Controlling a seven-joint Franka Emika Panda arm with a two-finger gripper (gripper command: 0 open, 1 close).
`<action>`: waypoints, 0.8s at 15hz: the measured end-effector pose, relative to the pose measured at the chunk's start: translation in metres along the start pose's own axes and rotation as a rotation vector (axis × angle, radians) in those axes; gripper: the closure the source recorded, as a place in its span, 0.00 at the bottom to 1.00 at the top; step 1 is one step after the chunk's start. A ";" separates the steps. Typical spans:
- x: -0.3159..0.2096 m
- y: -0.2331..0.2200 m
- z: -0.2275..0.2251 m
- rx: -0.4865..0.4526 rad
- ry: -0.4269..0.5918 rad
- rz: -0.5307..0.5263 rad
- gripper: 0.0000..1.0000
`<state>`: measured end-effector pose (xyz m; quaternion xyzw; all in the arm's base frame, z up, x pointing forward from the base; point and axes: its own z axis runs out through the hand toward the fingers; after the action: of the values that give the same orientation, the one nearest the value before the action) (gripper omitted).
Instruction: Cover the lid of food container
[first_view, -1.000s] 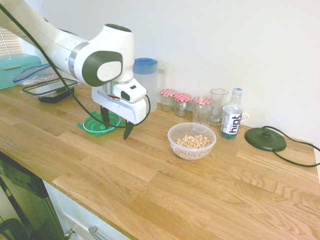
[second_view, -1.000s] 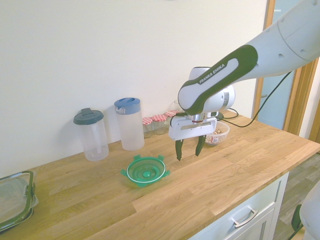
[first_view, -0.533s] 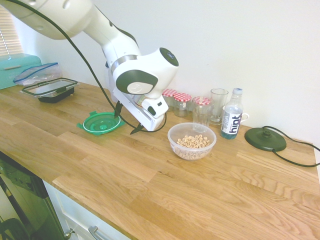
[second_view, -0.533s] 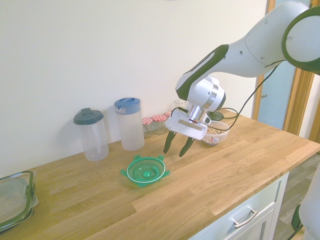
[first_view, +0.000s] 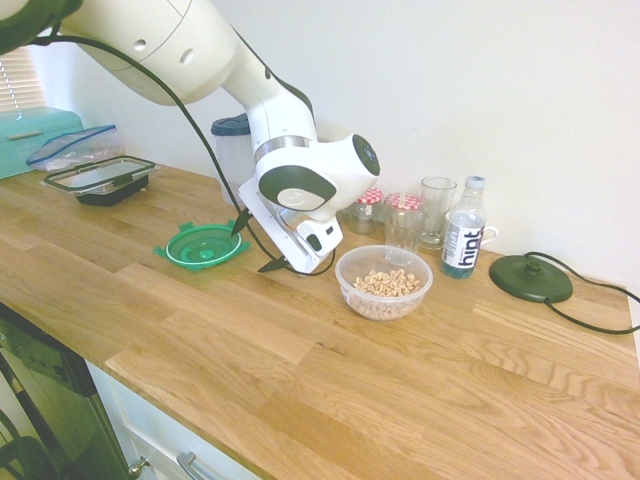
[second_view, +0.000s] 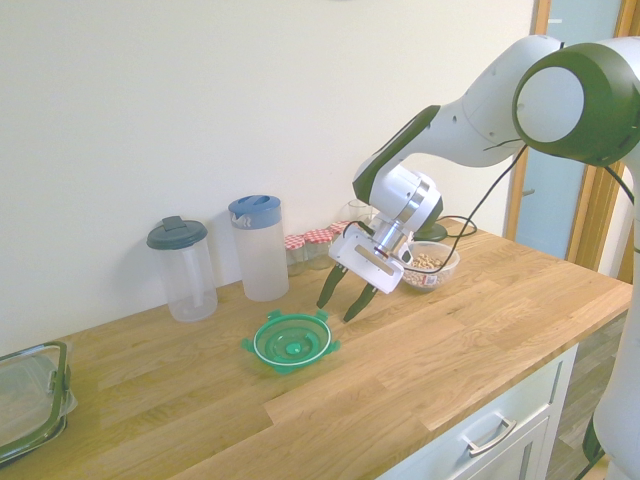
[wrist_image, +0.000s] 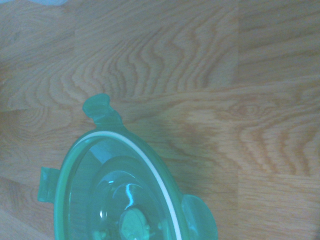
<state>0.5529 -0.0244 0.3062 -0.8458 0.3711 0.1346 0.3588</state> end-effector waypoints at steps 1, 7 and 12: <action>-0.001 -0.004 0.004 0.002 -0.006 -0.004 0.00; -0.018 -0.026 0.040 0.020 -0.052 -0.023 0.00; -0.031 -0.038 0.060 0.017 -0.063 -0.043 1.00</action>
<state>0.5616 0.0519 0.2984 -0.8458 0.3427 0.1503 0.3802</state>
